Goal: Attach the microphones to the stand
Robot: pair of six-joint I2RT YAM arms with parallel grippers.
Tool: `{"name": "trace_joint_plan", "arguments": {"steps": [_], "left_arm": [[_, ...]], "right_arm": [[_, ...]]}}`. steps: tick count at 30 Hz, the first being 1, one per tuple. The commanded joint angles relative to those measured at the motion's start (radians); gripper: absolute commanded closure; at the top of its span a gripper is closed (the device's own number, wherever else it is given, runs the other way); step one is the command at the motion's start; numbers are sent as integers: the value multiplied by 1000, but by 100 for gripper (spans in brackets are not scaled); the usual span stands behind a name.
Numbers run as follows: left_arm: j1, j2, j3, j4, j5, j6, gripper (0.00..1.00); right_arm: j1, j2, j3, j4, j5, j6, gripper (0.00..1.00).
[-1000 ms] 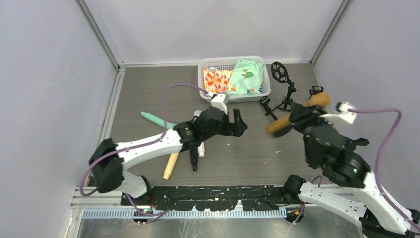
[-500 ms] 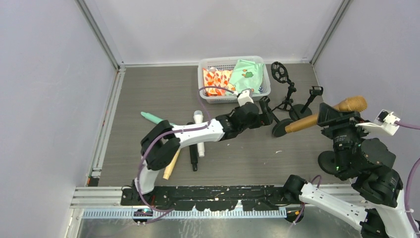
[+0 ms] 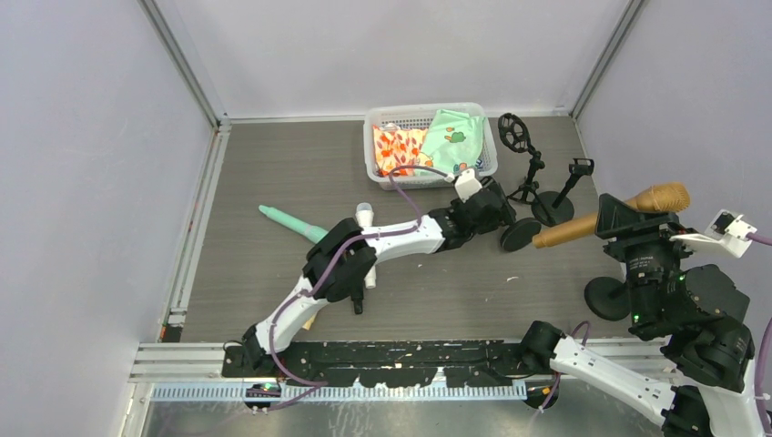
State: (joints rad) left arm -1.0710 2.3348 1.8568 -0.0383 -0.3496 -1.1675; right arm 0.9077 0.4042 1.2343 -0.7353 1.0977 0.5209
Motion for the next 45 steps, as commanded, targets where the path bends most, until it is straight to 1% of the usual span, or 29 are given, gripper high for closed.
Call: {"name": "trace_joint_plan", "arguments": {"steps": [1,7,18,20,25,30,33,40,43,45], "left_arm": [[6,70,144,-46,-36,3,18],[9,155,226,-70,-23,8,21],[11,260,349,-89,13,22,30],[11,268,355,-86,18,23,34],[12,264,343,-80,22,39,49],[12,206,246,-48,37,70,64],[11,141,146,-25,41,105,72],[11,-53,-150,33,12,202,83],[11,-125,-251,84,49,277,89],[12,-169,-309,124,106,339,91]], "right_arm": [[2,-3,25,8,-10,1,99],[2,-3,40,-5,-13,1,99],[1,9,47,-19,-25,9,99],[2,7,47,-19,-24,6,99],[1,8,50,-22,-20,1,99],[1,11,53,-18,-15,-9,99],[2,13,61,-17,-12,-21,99],[2,13,72,-10,10,-56,99],[2,8,69,-5,26,-74,99],[2,7,68,-2,34,-84,99]]}}
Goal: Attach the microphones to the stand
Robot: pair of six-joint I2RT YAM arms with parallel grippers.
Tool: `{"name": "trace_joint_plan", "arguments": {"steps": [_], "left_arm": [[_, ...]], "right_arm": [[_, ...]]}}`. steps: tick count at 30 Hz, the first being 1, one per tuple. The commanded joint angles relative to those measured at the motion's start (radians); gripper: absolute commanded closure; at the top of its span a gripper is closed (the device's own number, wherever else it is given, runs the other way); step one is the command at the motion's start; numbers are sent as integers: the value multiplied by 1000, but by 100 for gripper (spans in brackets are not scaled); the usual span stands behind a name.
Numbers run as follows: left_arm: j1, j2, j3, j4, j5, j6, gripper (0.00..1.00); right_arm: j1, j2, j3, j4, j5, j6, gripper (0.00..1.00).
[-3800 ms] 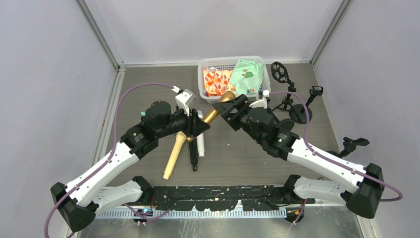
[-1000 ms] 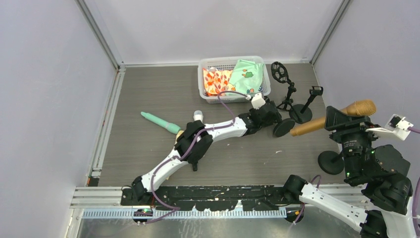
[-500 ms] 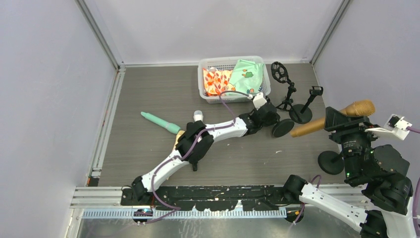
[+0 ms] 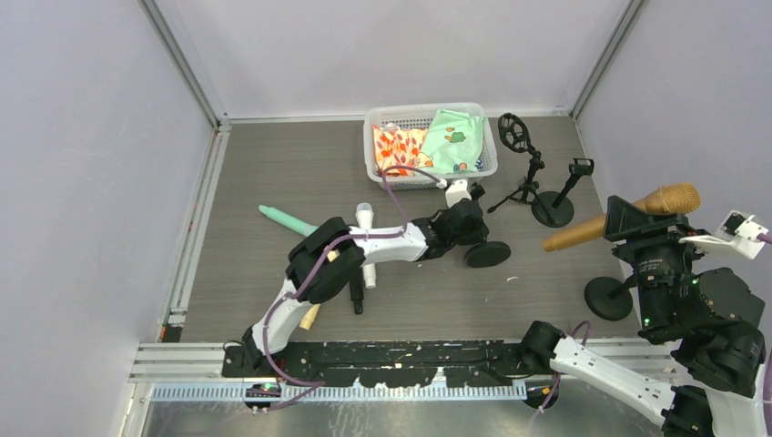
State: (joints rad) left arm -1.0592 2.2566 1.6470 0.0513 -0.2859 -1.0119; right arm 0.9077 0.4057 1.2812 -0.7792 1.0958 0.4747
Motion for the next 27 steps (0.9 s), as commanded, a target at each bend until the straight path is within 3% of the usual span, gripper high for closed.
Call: {"name": "trace_joint_plan", "arguments": {"steps": [1,8,13,21,27], "left_arm": [[0,-113,-131,55,75,214,93],[0,-271,-332,106,250,403,99],[-3,-392,-486,164,213,528,100],[-11,-609,-790,571,-6,783,100],[-11,-633,-910,906,-63,915,100]], "right_arm": [[2,5,19,46,39,-42,99],[2,5,0,80,27,-82,99],[2,-6,-55,141,-39,-143,99],[2,-27,-188,346,-258,-344,99],[1,16,-260,475,-392,-452,99]]}}
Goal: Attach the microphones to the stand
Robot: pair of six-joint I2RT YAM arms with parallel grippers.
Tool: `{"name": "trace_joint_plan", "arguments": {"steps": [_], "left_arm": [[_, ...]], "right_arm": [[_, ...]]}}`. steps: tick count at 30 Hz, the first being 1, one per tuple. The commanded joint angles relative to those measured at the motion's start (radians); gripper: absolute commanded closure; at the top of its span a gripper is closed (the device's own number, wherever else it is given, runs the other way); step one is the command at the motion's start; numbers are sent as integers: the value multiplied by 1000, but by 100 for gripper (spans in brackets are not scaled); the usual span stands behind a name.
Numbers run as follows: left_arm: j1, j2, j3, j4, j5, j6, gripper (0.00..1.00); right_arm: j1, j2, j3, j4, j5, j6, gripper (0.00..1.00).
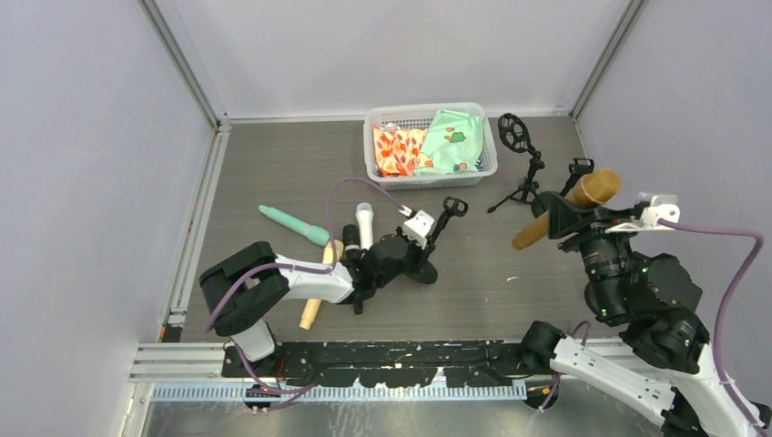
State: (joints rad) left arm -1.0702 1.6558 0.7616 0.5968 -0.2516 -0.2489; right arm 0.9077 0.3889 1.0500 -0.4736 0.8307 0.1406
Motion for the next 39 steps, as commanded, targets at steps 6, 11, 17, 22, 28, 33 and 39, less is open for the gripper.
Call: {"name": "trace_joint_plan", "arguments": {"steps": [6,11,17,22,28,33,39], "left_arm": [[0,110,-113,828,-160,267,100],[1,145,-97,836,-180,305,89],[1,147,-127,836,-172,351,57],[2,132,-184,836,-178,343,47],[2,69,-280,836,-127,313,37],[3,65,-294,836,-25,396,32],[72,80,-248,836,138,414,30]], "right_arm": [[1,110,-97,299,-227,-184,99],[2,167,-120,293,-288,-146,99],[3,146,-201,358,-281,-88,99],[2,142,-248,396,-239,-34,99],[2,133,-315,468,-213,57,99],[2,145,-328,469,-205,109,99],[2,134,-320,451,-245,119,99]]}}
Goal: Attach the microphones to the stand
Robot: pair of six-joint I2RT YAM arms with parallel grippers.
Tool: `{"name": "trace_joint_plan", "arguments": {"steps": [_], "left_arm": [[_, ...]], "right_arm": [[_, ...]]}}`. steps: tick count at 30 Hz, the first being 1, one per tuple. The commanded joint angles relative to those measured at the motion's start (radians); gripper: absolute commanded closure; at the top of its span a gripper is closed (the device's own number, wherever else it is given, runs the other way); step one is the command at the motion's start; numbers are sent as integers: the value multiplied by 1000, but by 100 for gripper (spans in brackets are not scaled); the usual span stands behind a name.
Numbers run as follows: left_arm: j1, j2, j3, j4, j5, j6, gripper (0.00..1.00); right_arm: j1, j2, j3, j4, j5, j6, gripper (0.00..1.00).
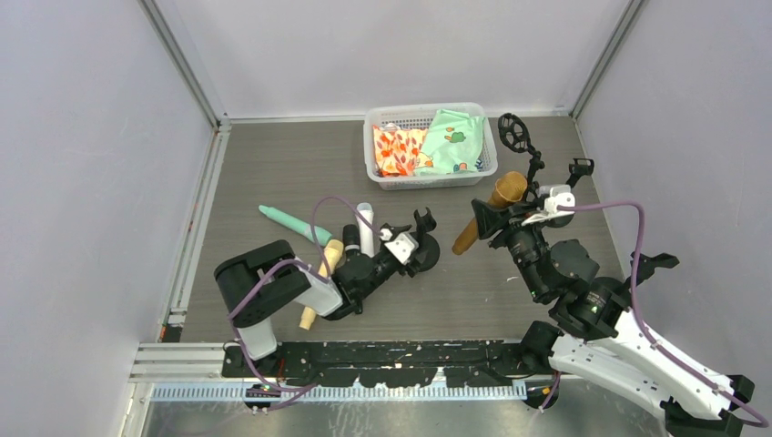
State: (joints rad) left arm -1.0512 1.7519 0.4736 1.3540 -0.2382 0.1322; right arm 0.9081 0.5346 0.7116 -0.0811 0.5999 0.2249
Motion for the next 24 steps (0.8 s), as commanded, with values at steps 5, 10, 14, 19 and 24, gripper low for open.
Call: {"name": "trace_joint_plan", "arguments": {"steps": [5,10,14,19,24], "left_arm": [[189,-12,70,79,355,-61,32],[242,-7,103,79,509,-105,34],[245,5,120,79,586,-119,35],[250,18,128,78,618,-126,38],[250,20,126,76,614,-154,47]], "right_arm": [[1,-29,20,39,-56,41,99],[1,-53,17,32,-73,41,99],[1,-71,-6,54,-45,52,98],[2,-70,-9,53,-34,58,99],[1,-74,-18,58,-4,71,99]]}}
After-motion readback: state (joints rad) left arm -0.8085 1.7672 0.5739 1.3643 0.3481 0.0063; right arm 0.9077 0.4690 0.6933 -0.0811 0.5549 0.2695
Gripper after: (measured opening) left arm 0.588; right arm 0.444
